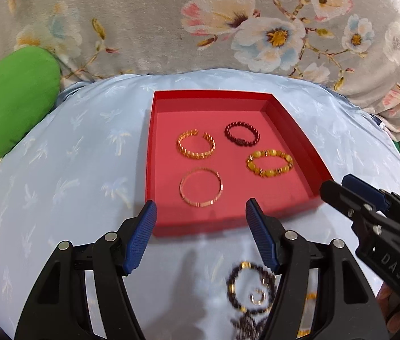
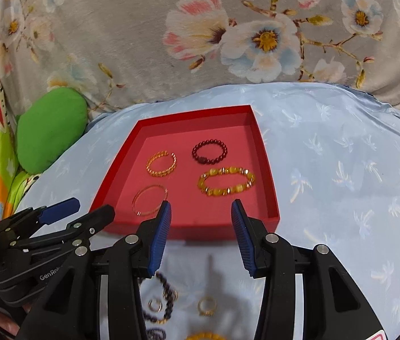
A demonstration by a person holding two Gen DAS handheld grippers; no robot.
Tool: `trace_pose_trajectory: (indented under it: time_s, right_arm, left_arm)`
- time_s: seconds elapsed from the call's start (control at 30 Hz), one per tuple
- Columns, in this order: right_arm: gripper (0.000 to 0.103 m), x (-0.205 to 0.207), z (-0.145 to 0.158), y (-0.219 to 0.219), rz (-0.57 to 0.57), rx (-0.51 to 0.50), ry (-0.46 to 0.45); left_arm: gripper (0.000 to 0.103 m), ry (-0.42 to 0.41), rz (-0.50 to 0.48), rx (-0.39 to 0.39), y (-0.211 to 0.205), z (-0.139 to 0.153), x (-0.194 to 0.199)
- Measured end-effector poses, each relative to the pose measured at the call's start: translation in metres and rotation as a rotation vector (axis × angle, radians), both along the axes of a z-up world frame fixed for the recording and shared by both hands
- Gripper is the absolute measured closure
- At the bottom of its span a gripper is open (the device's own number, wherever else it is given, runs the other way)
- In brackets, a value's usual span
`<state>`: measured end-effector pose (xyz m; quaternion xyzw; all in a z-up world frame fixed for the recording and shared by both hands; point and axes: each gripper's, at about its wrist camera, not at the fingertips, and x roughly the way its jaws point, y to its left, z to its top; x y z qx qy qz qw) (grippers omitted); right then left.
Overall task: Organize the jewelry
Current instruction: 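Move both open tools back over the remaining jewelry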
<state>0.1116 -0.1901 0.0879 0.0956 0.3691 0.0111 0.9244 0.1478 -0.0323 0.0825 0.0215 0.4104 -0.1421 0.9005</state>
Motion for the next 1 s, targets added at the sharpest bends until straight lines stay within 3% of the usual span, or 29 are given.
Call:
trace_pose_trajectory:
  time_s: [0.6, 1.0]
  right_arm:
    - [0.059, -0.108, -0.041, 0.019, 0.026, -0.025, 0.093]
    - [0.060, -0.135, -0.073, 0.008, -0.018, -0.014, 0.157]
  left_arm:
    - [0.041, 0.055, -0.006, 0.002, 0.020, -0.028, -0.095]
    - [0.041, 0.097, -0.026, 0.003, 0.018, -0.052, -0.127]
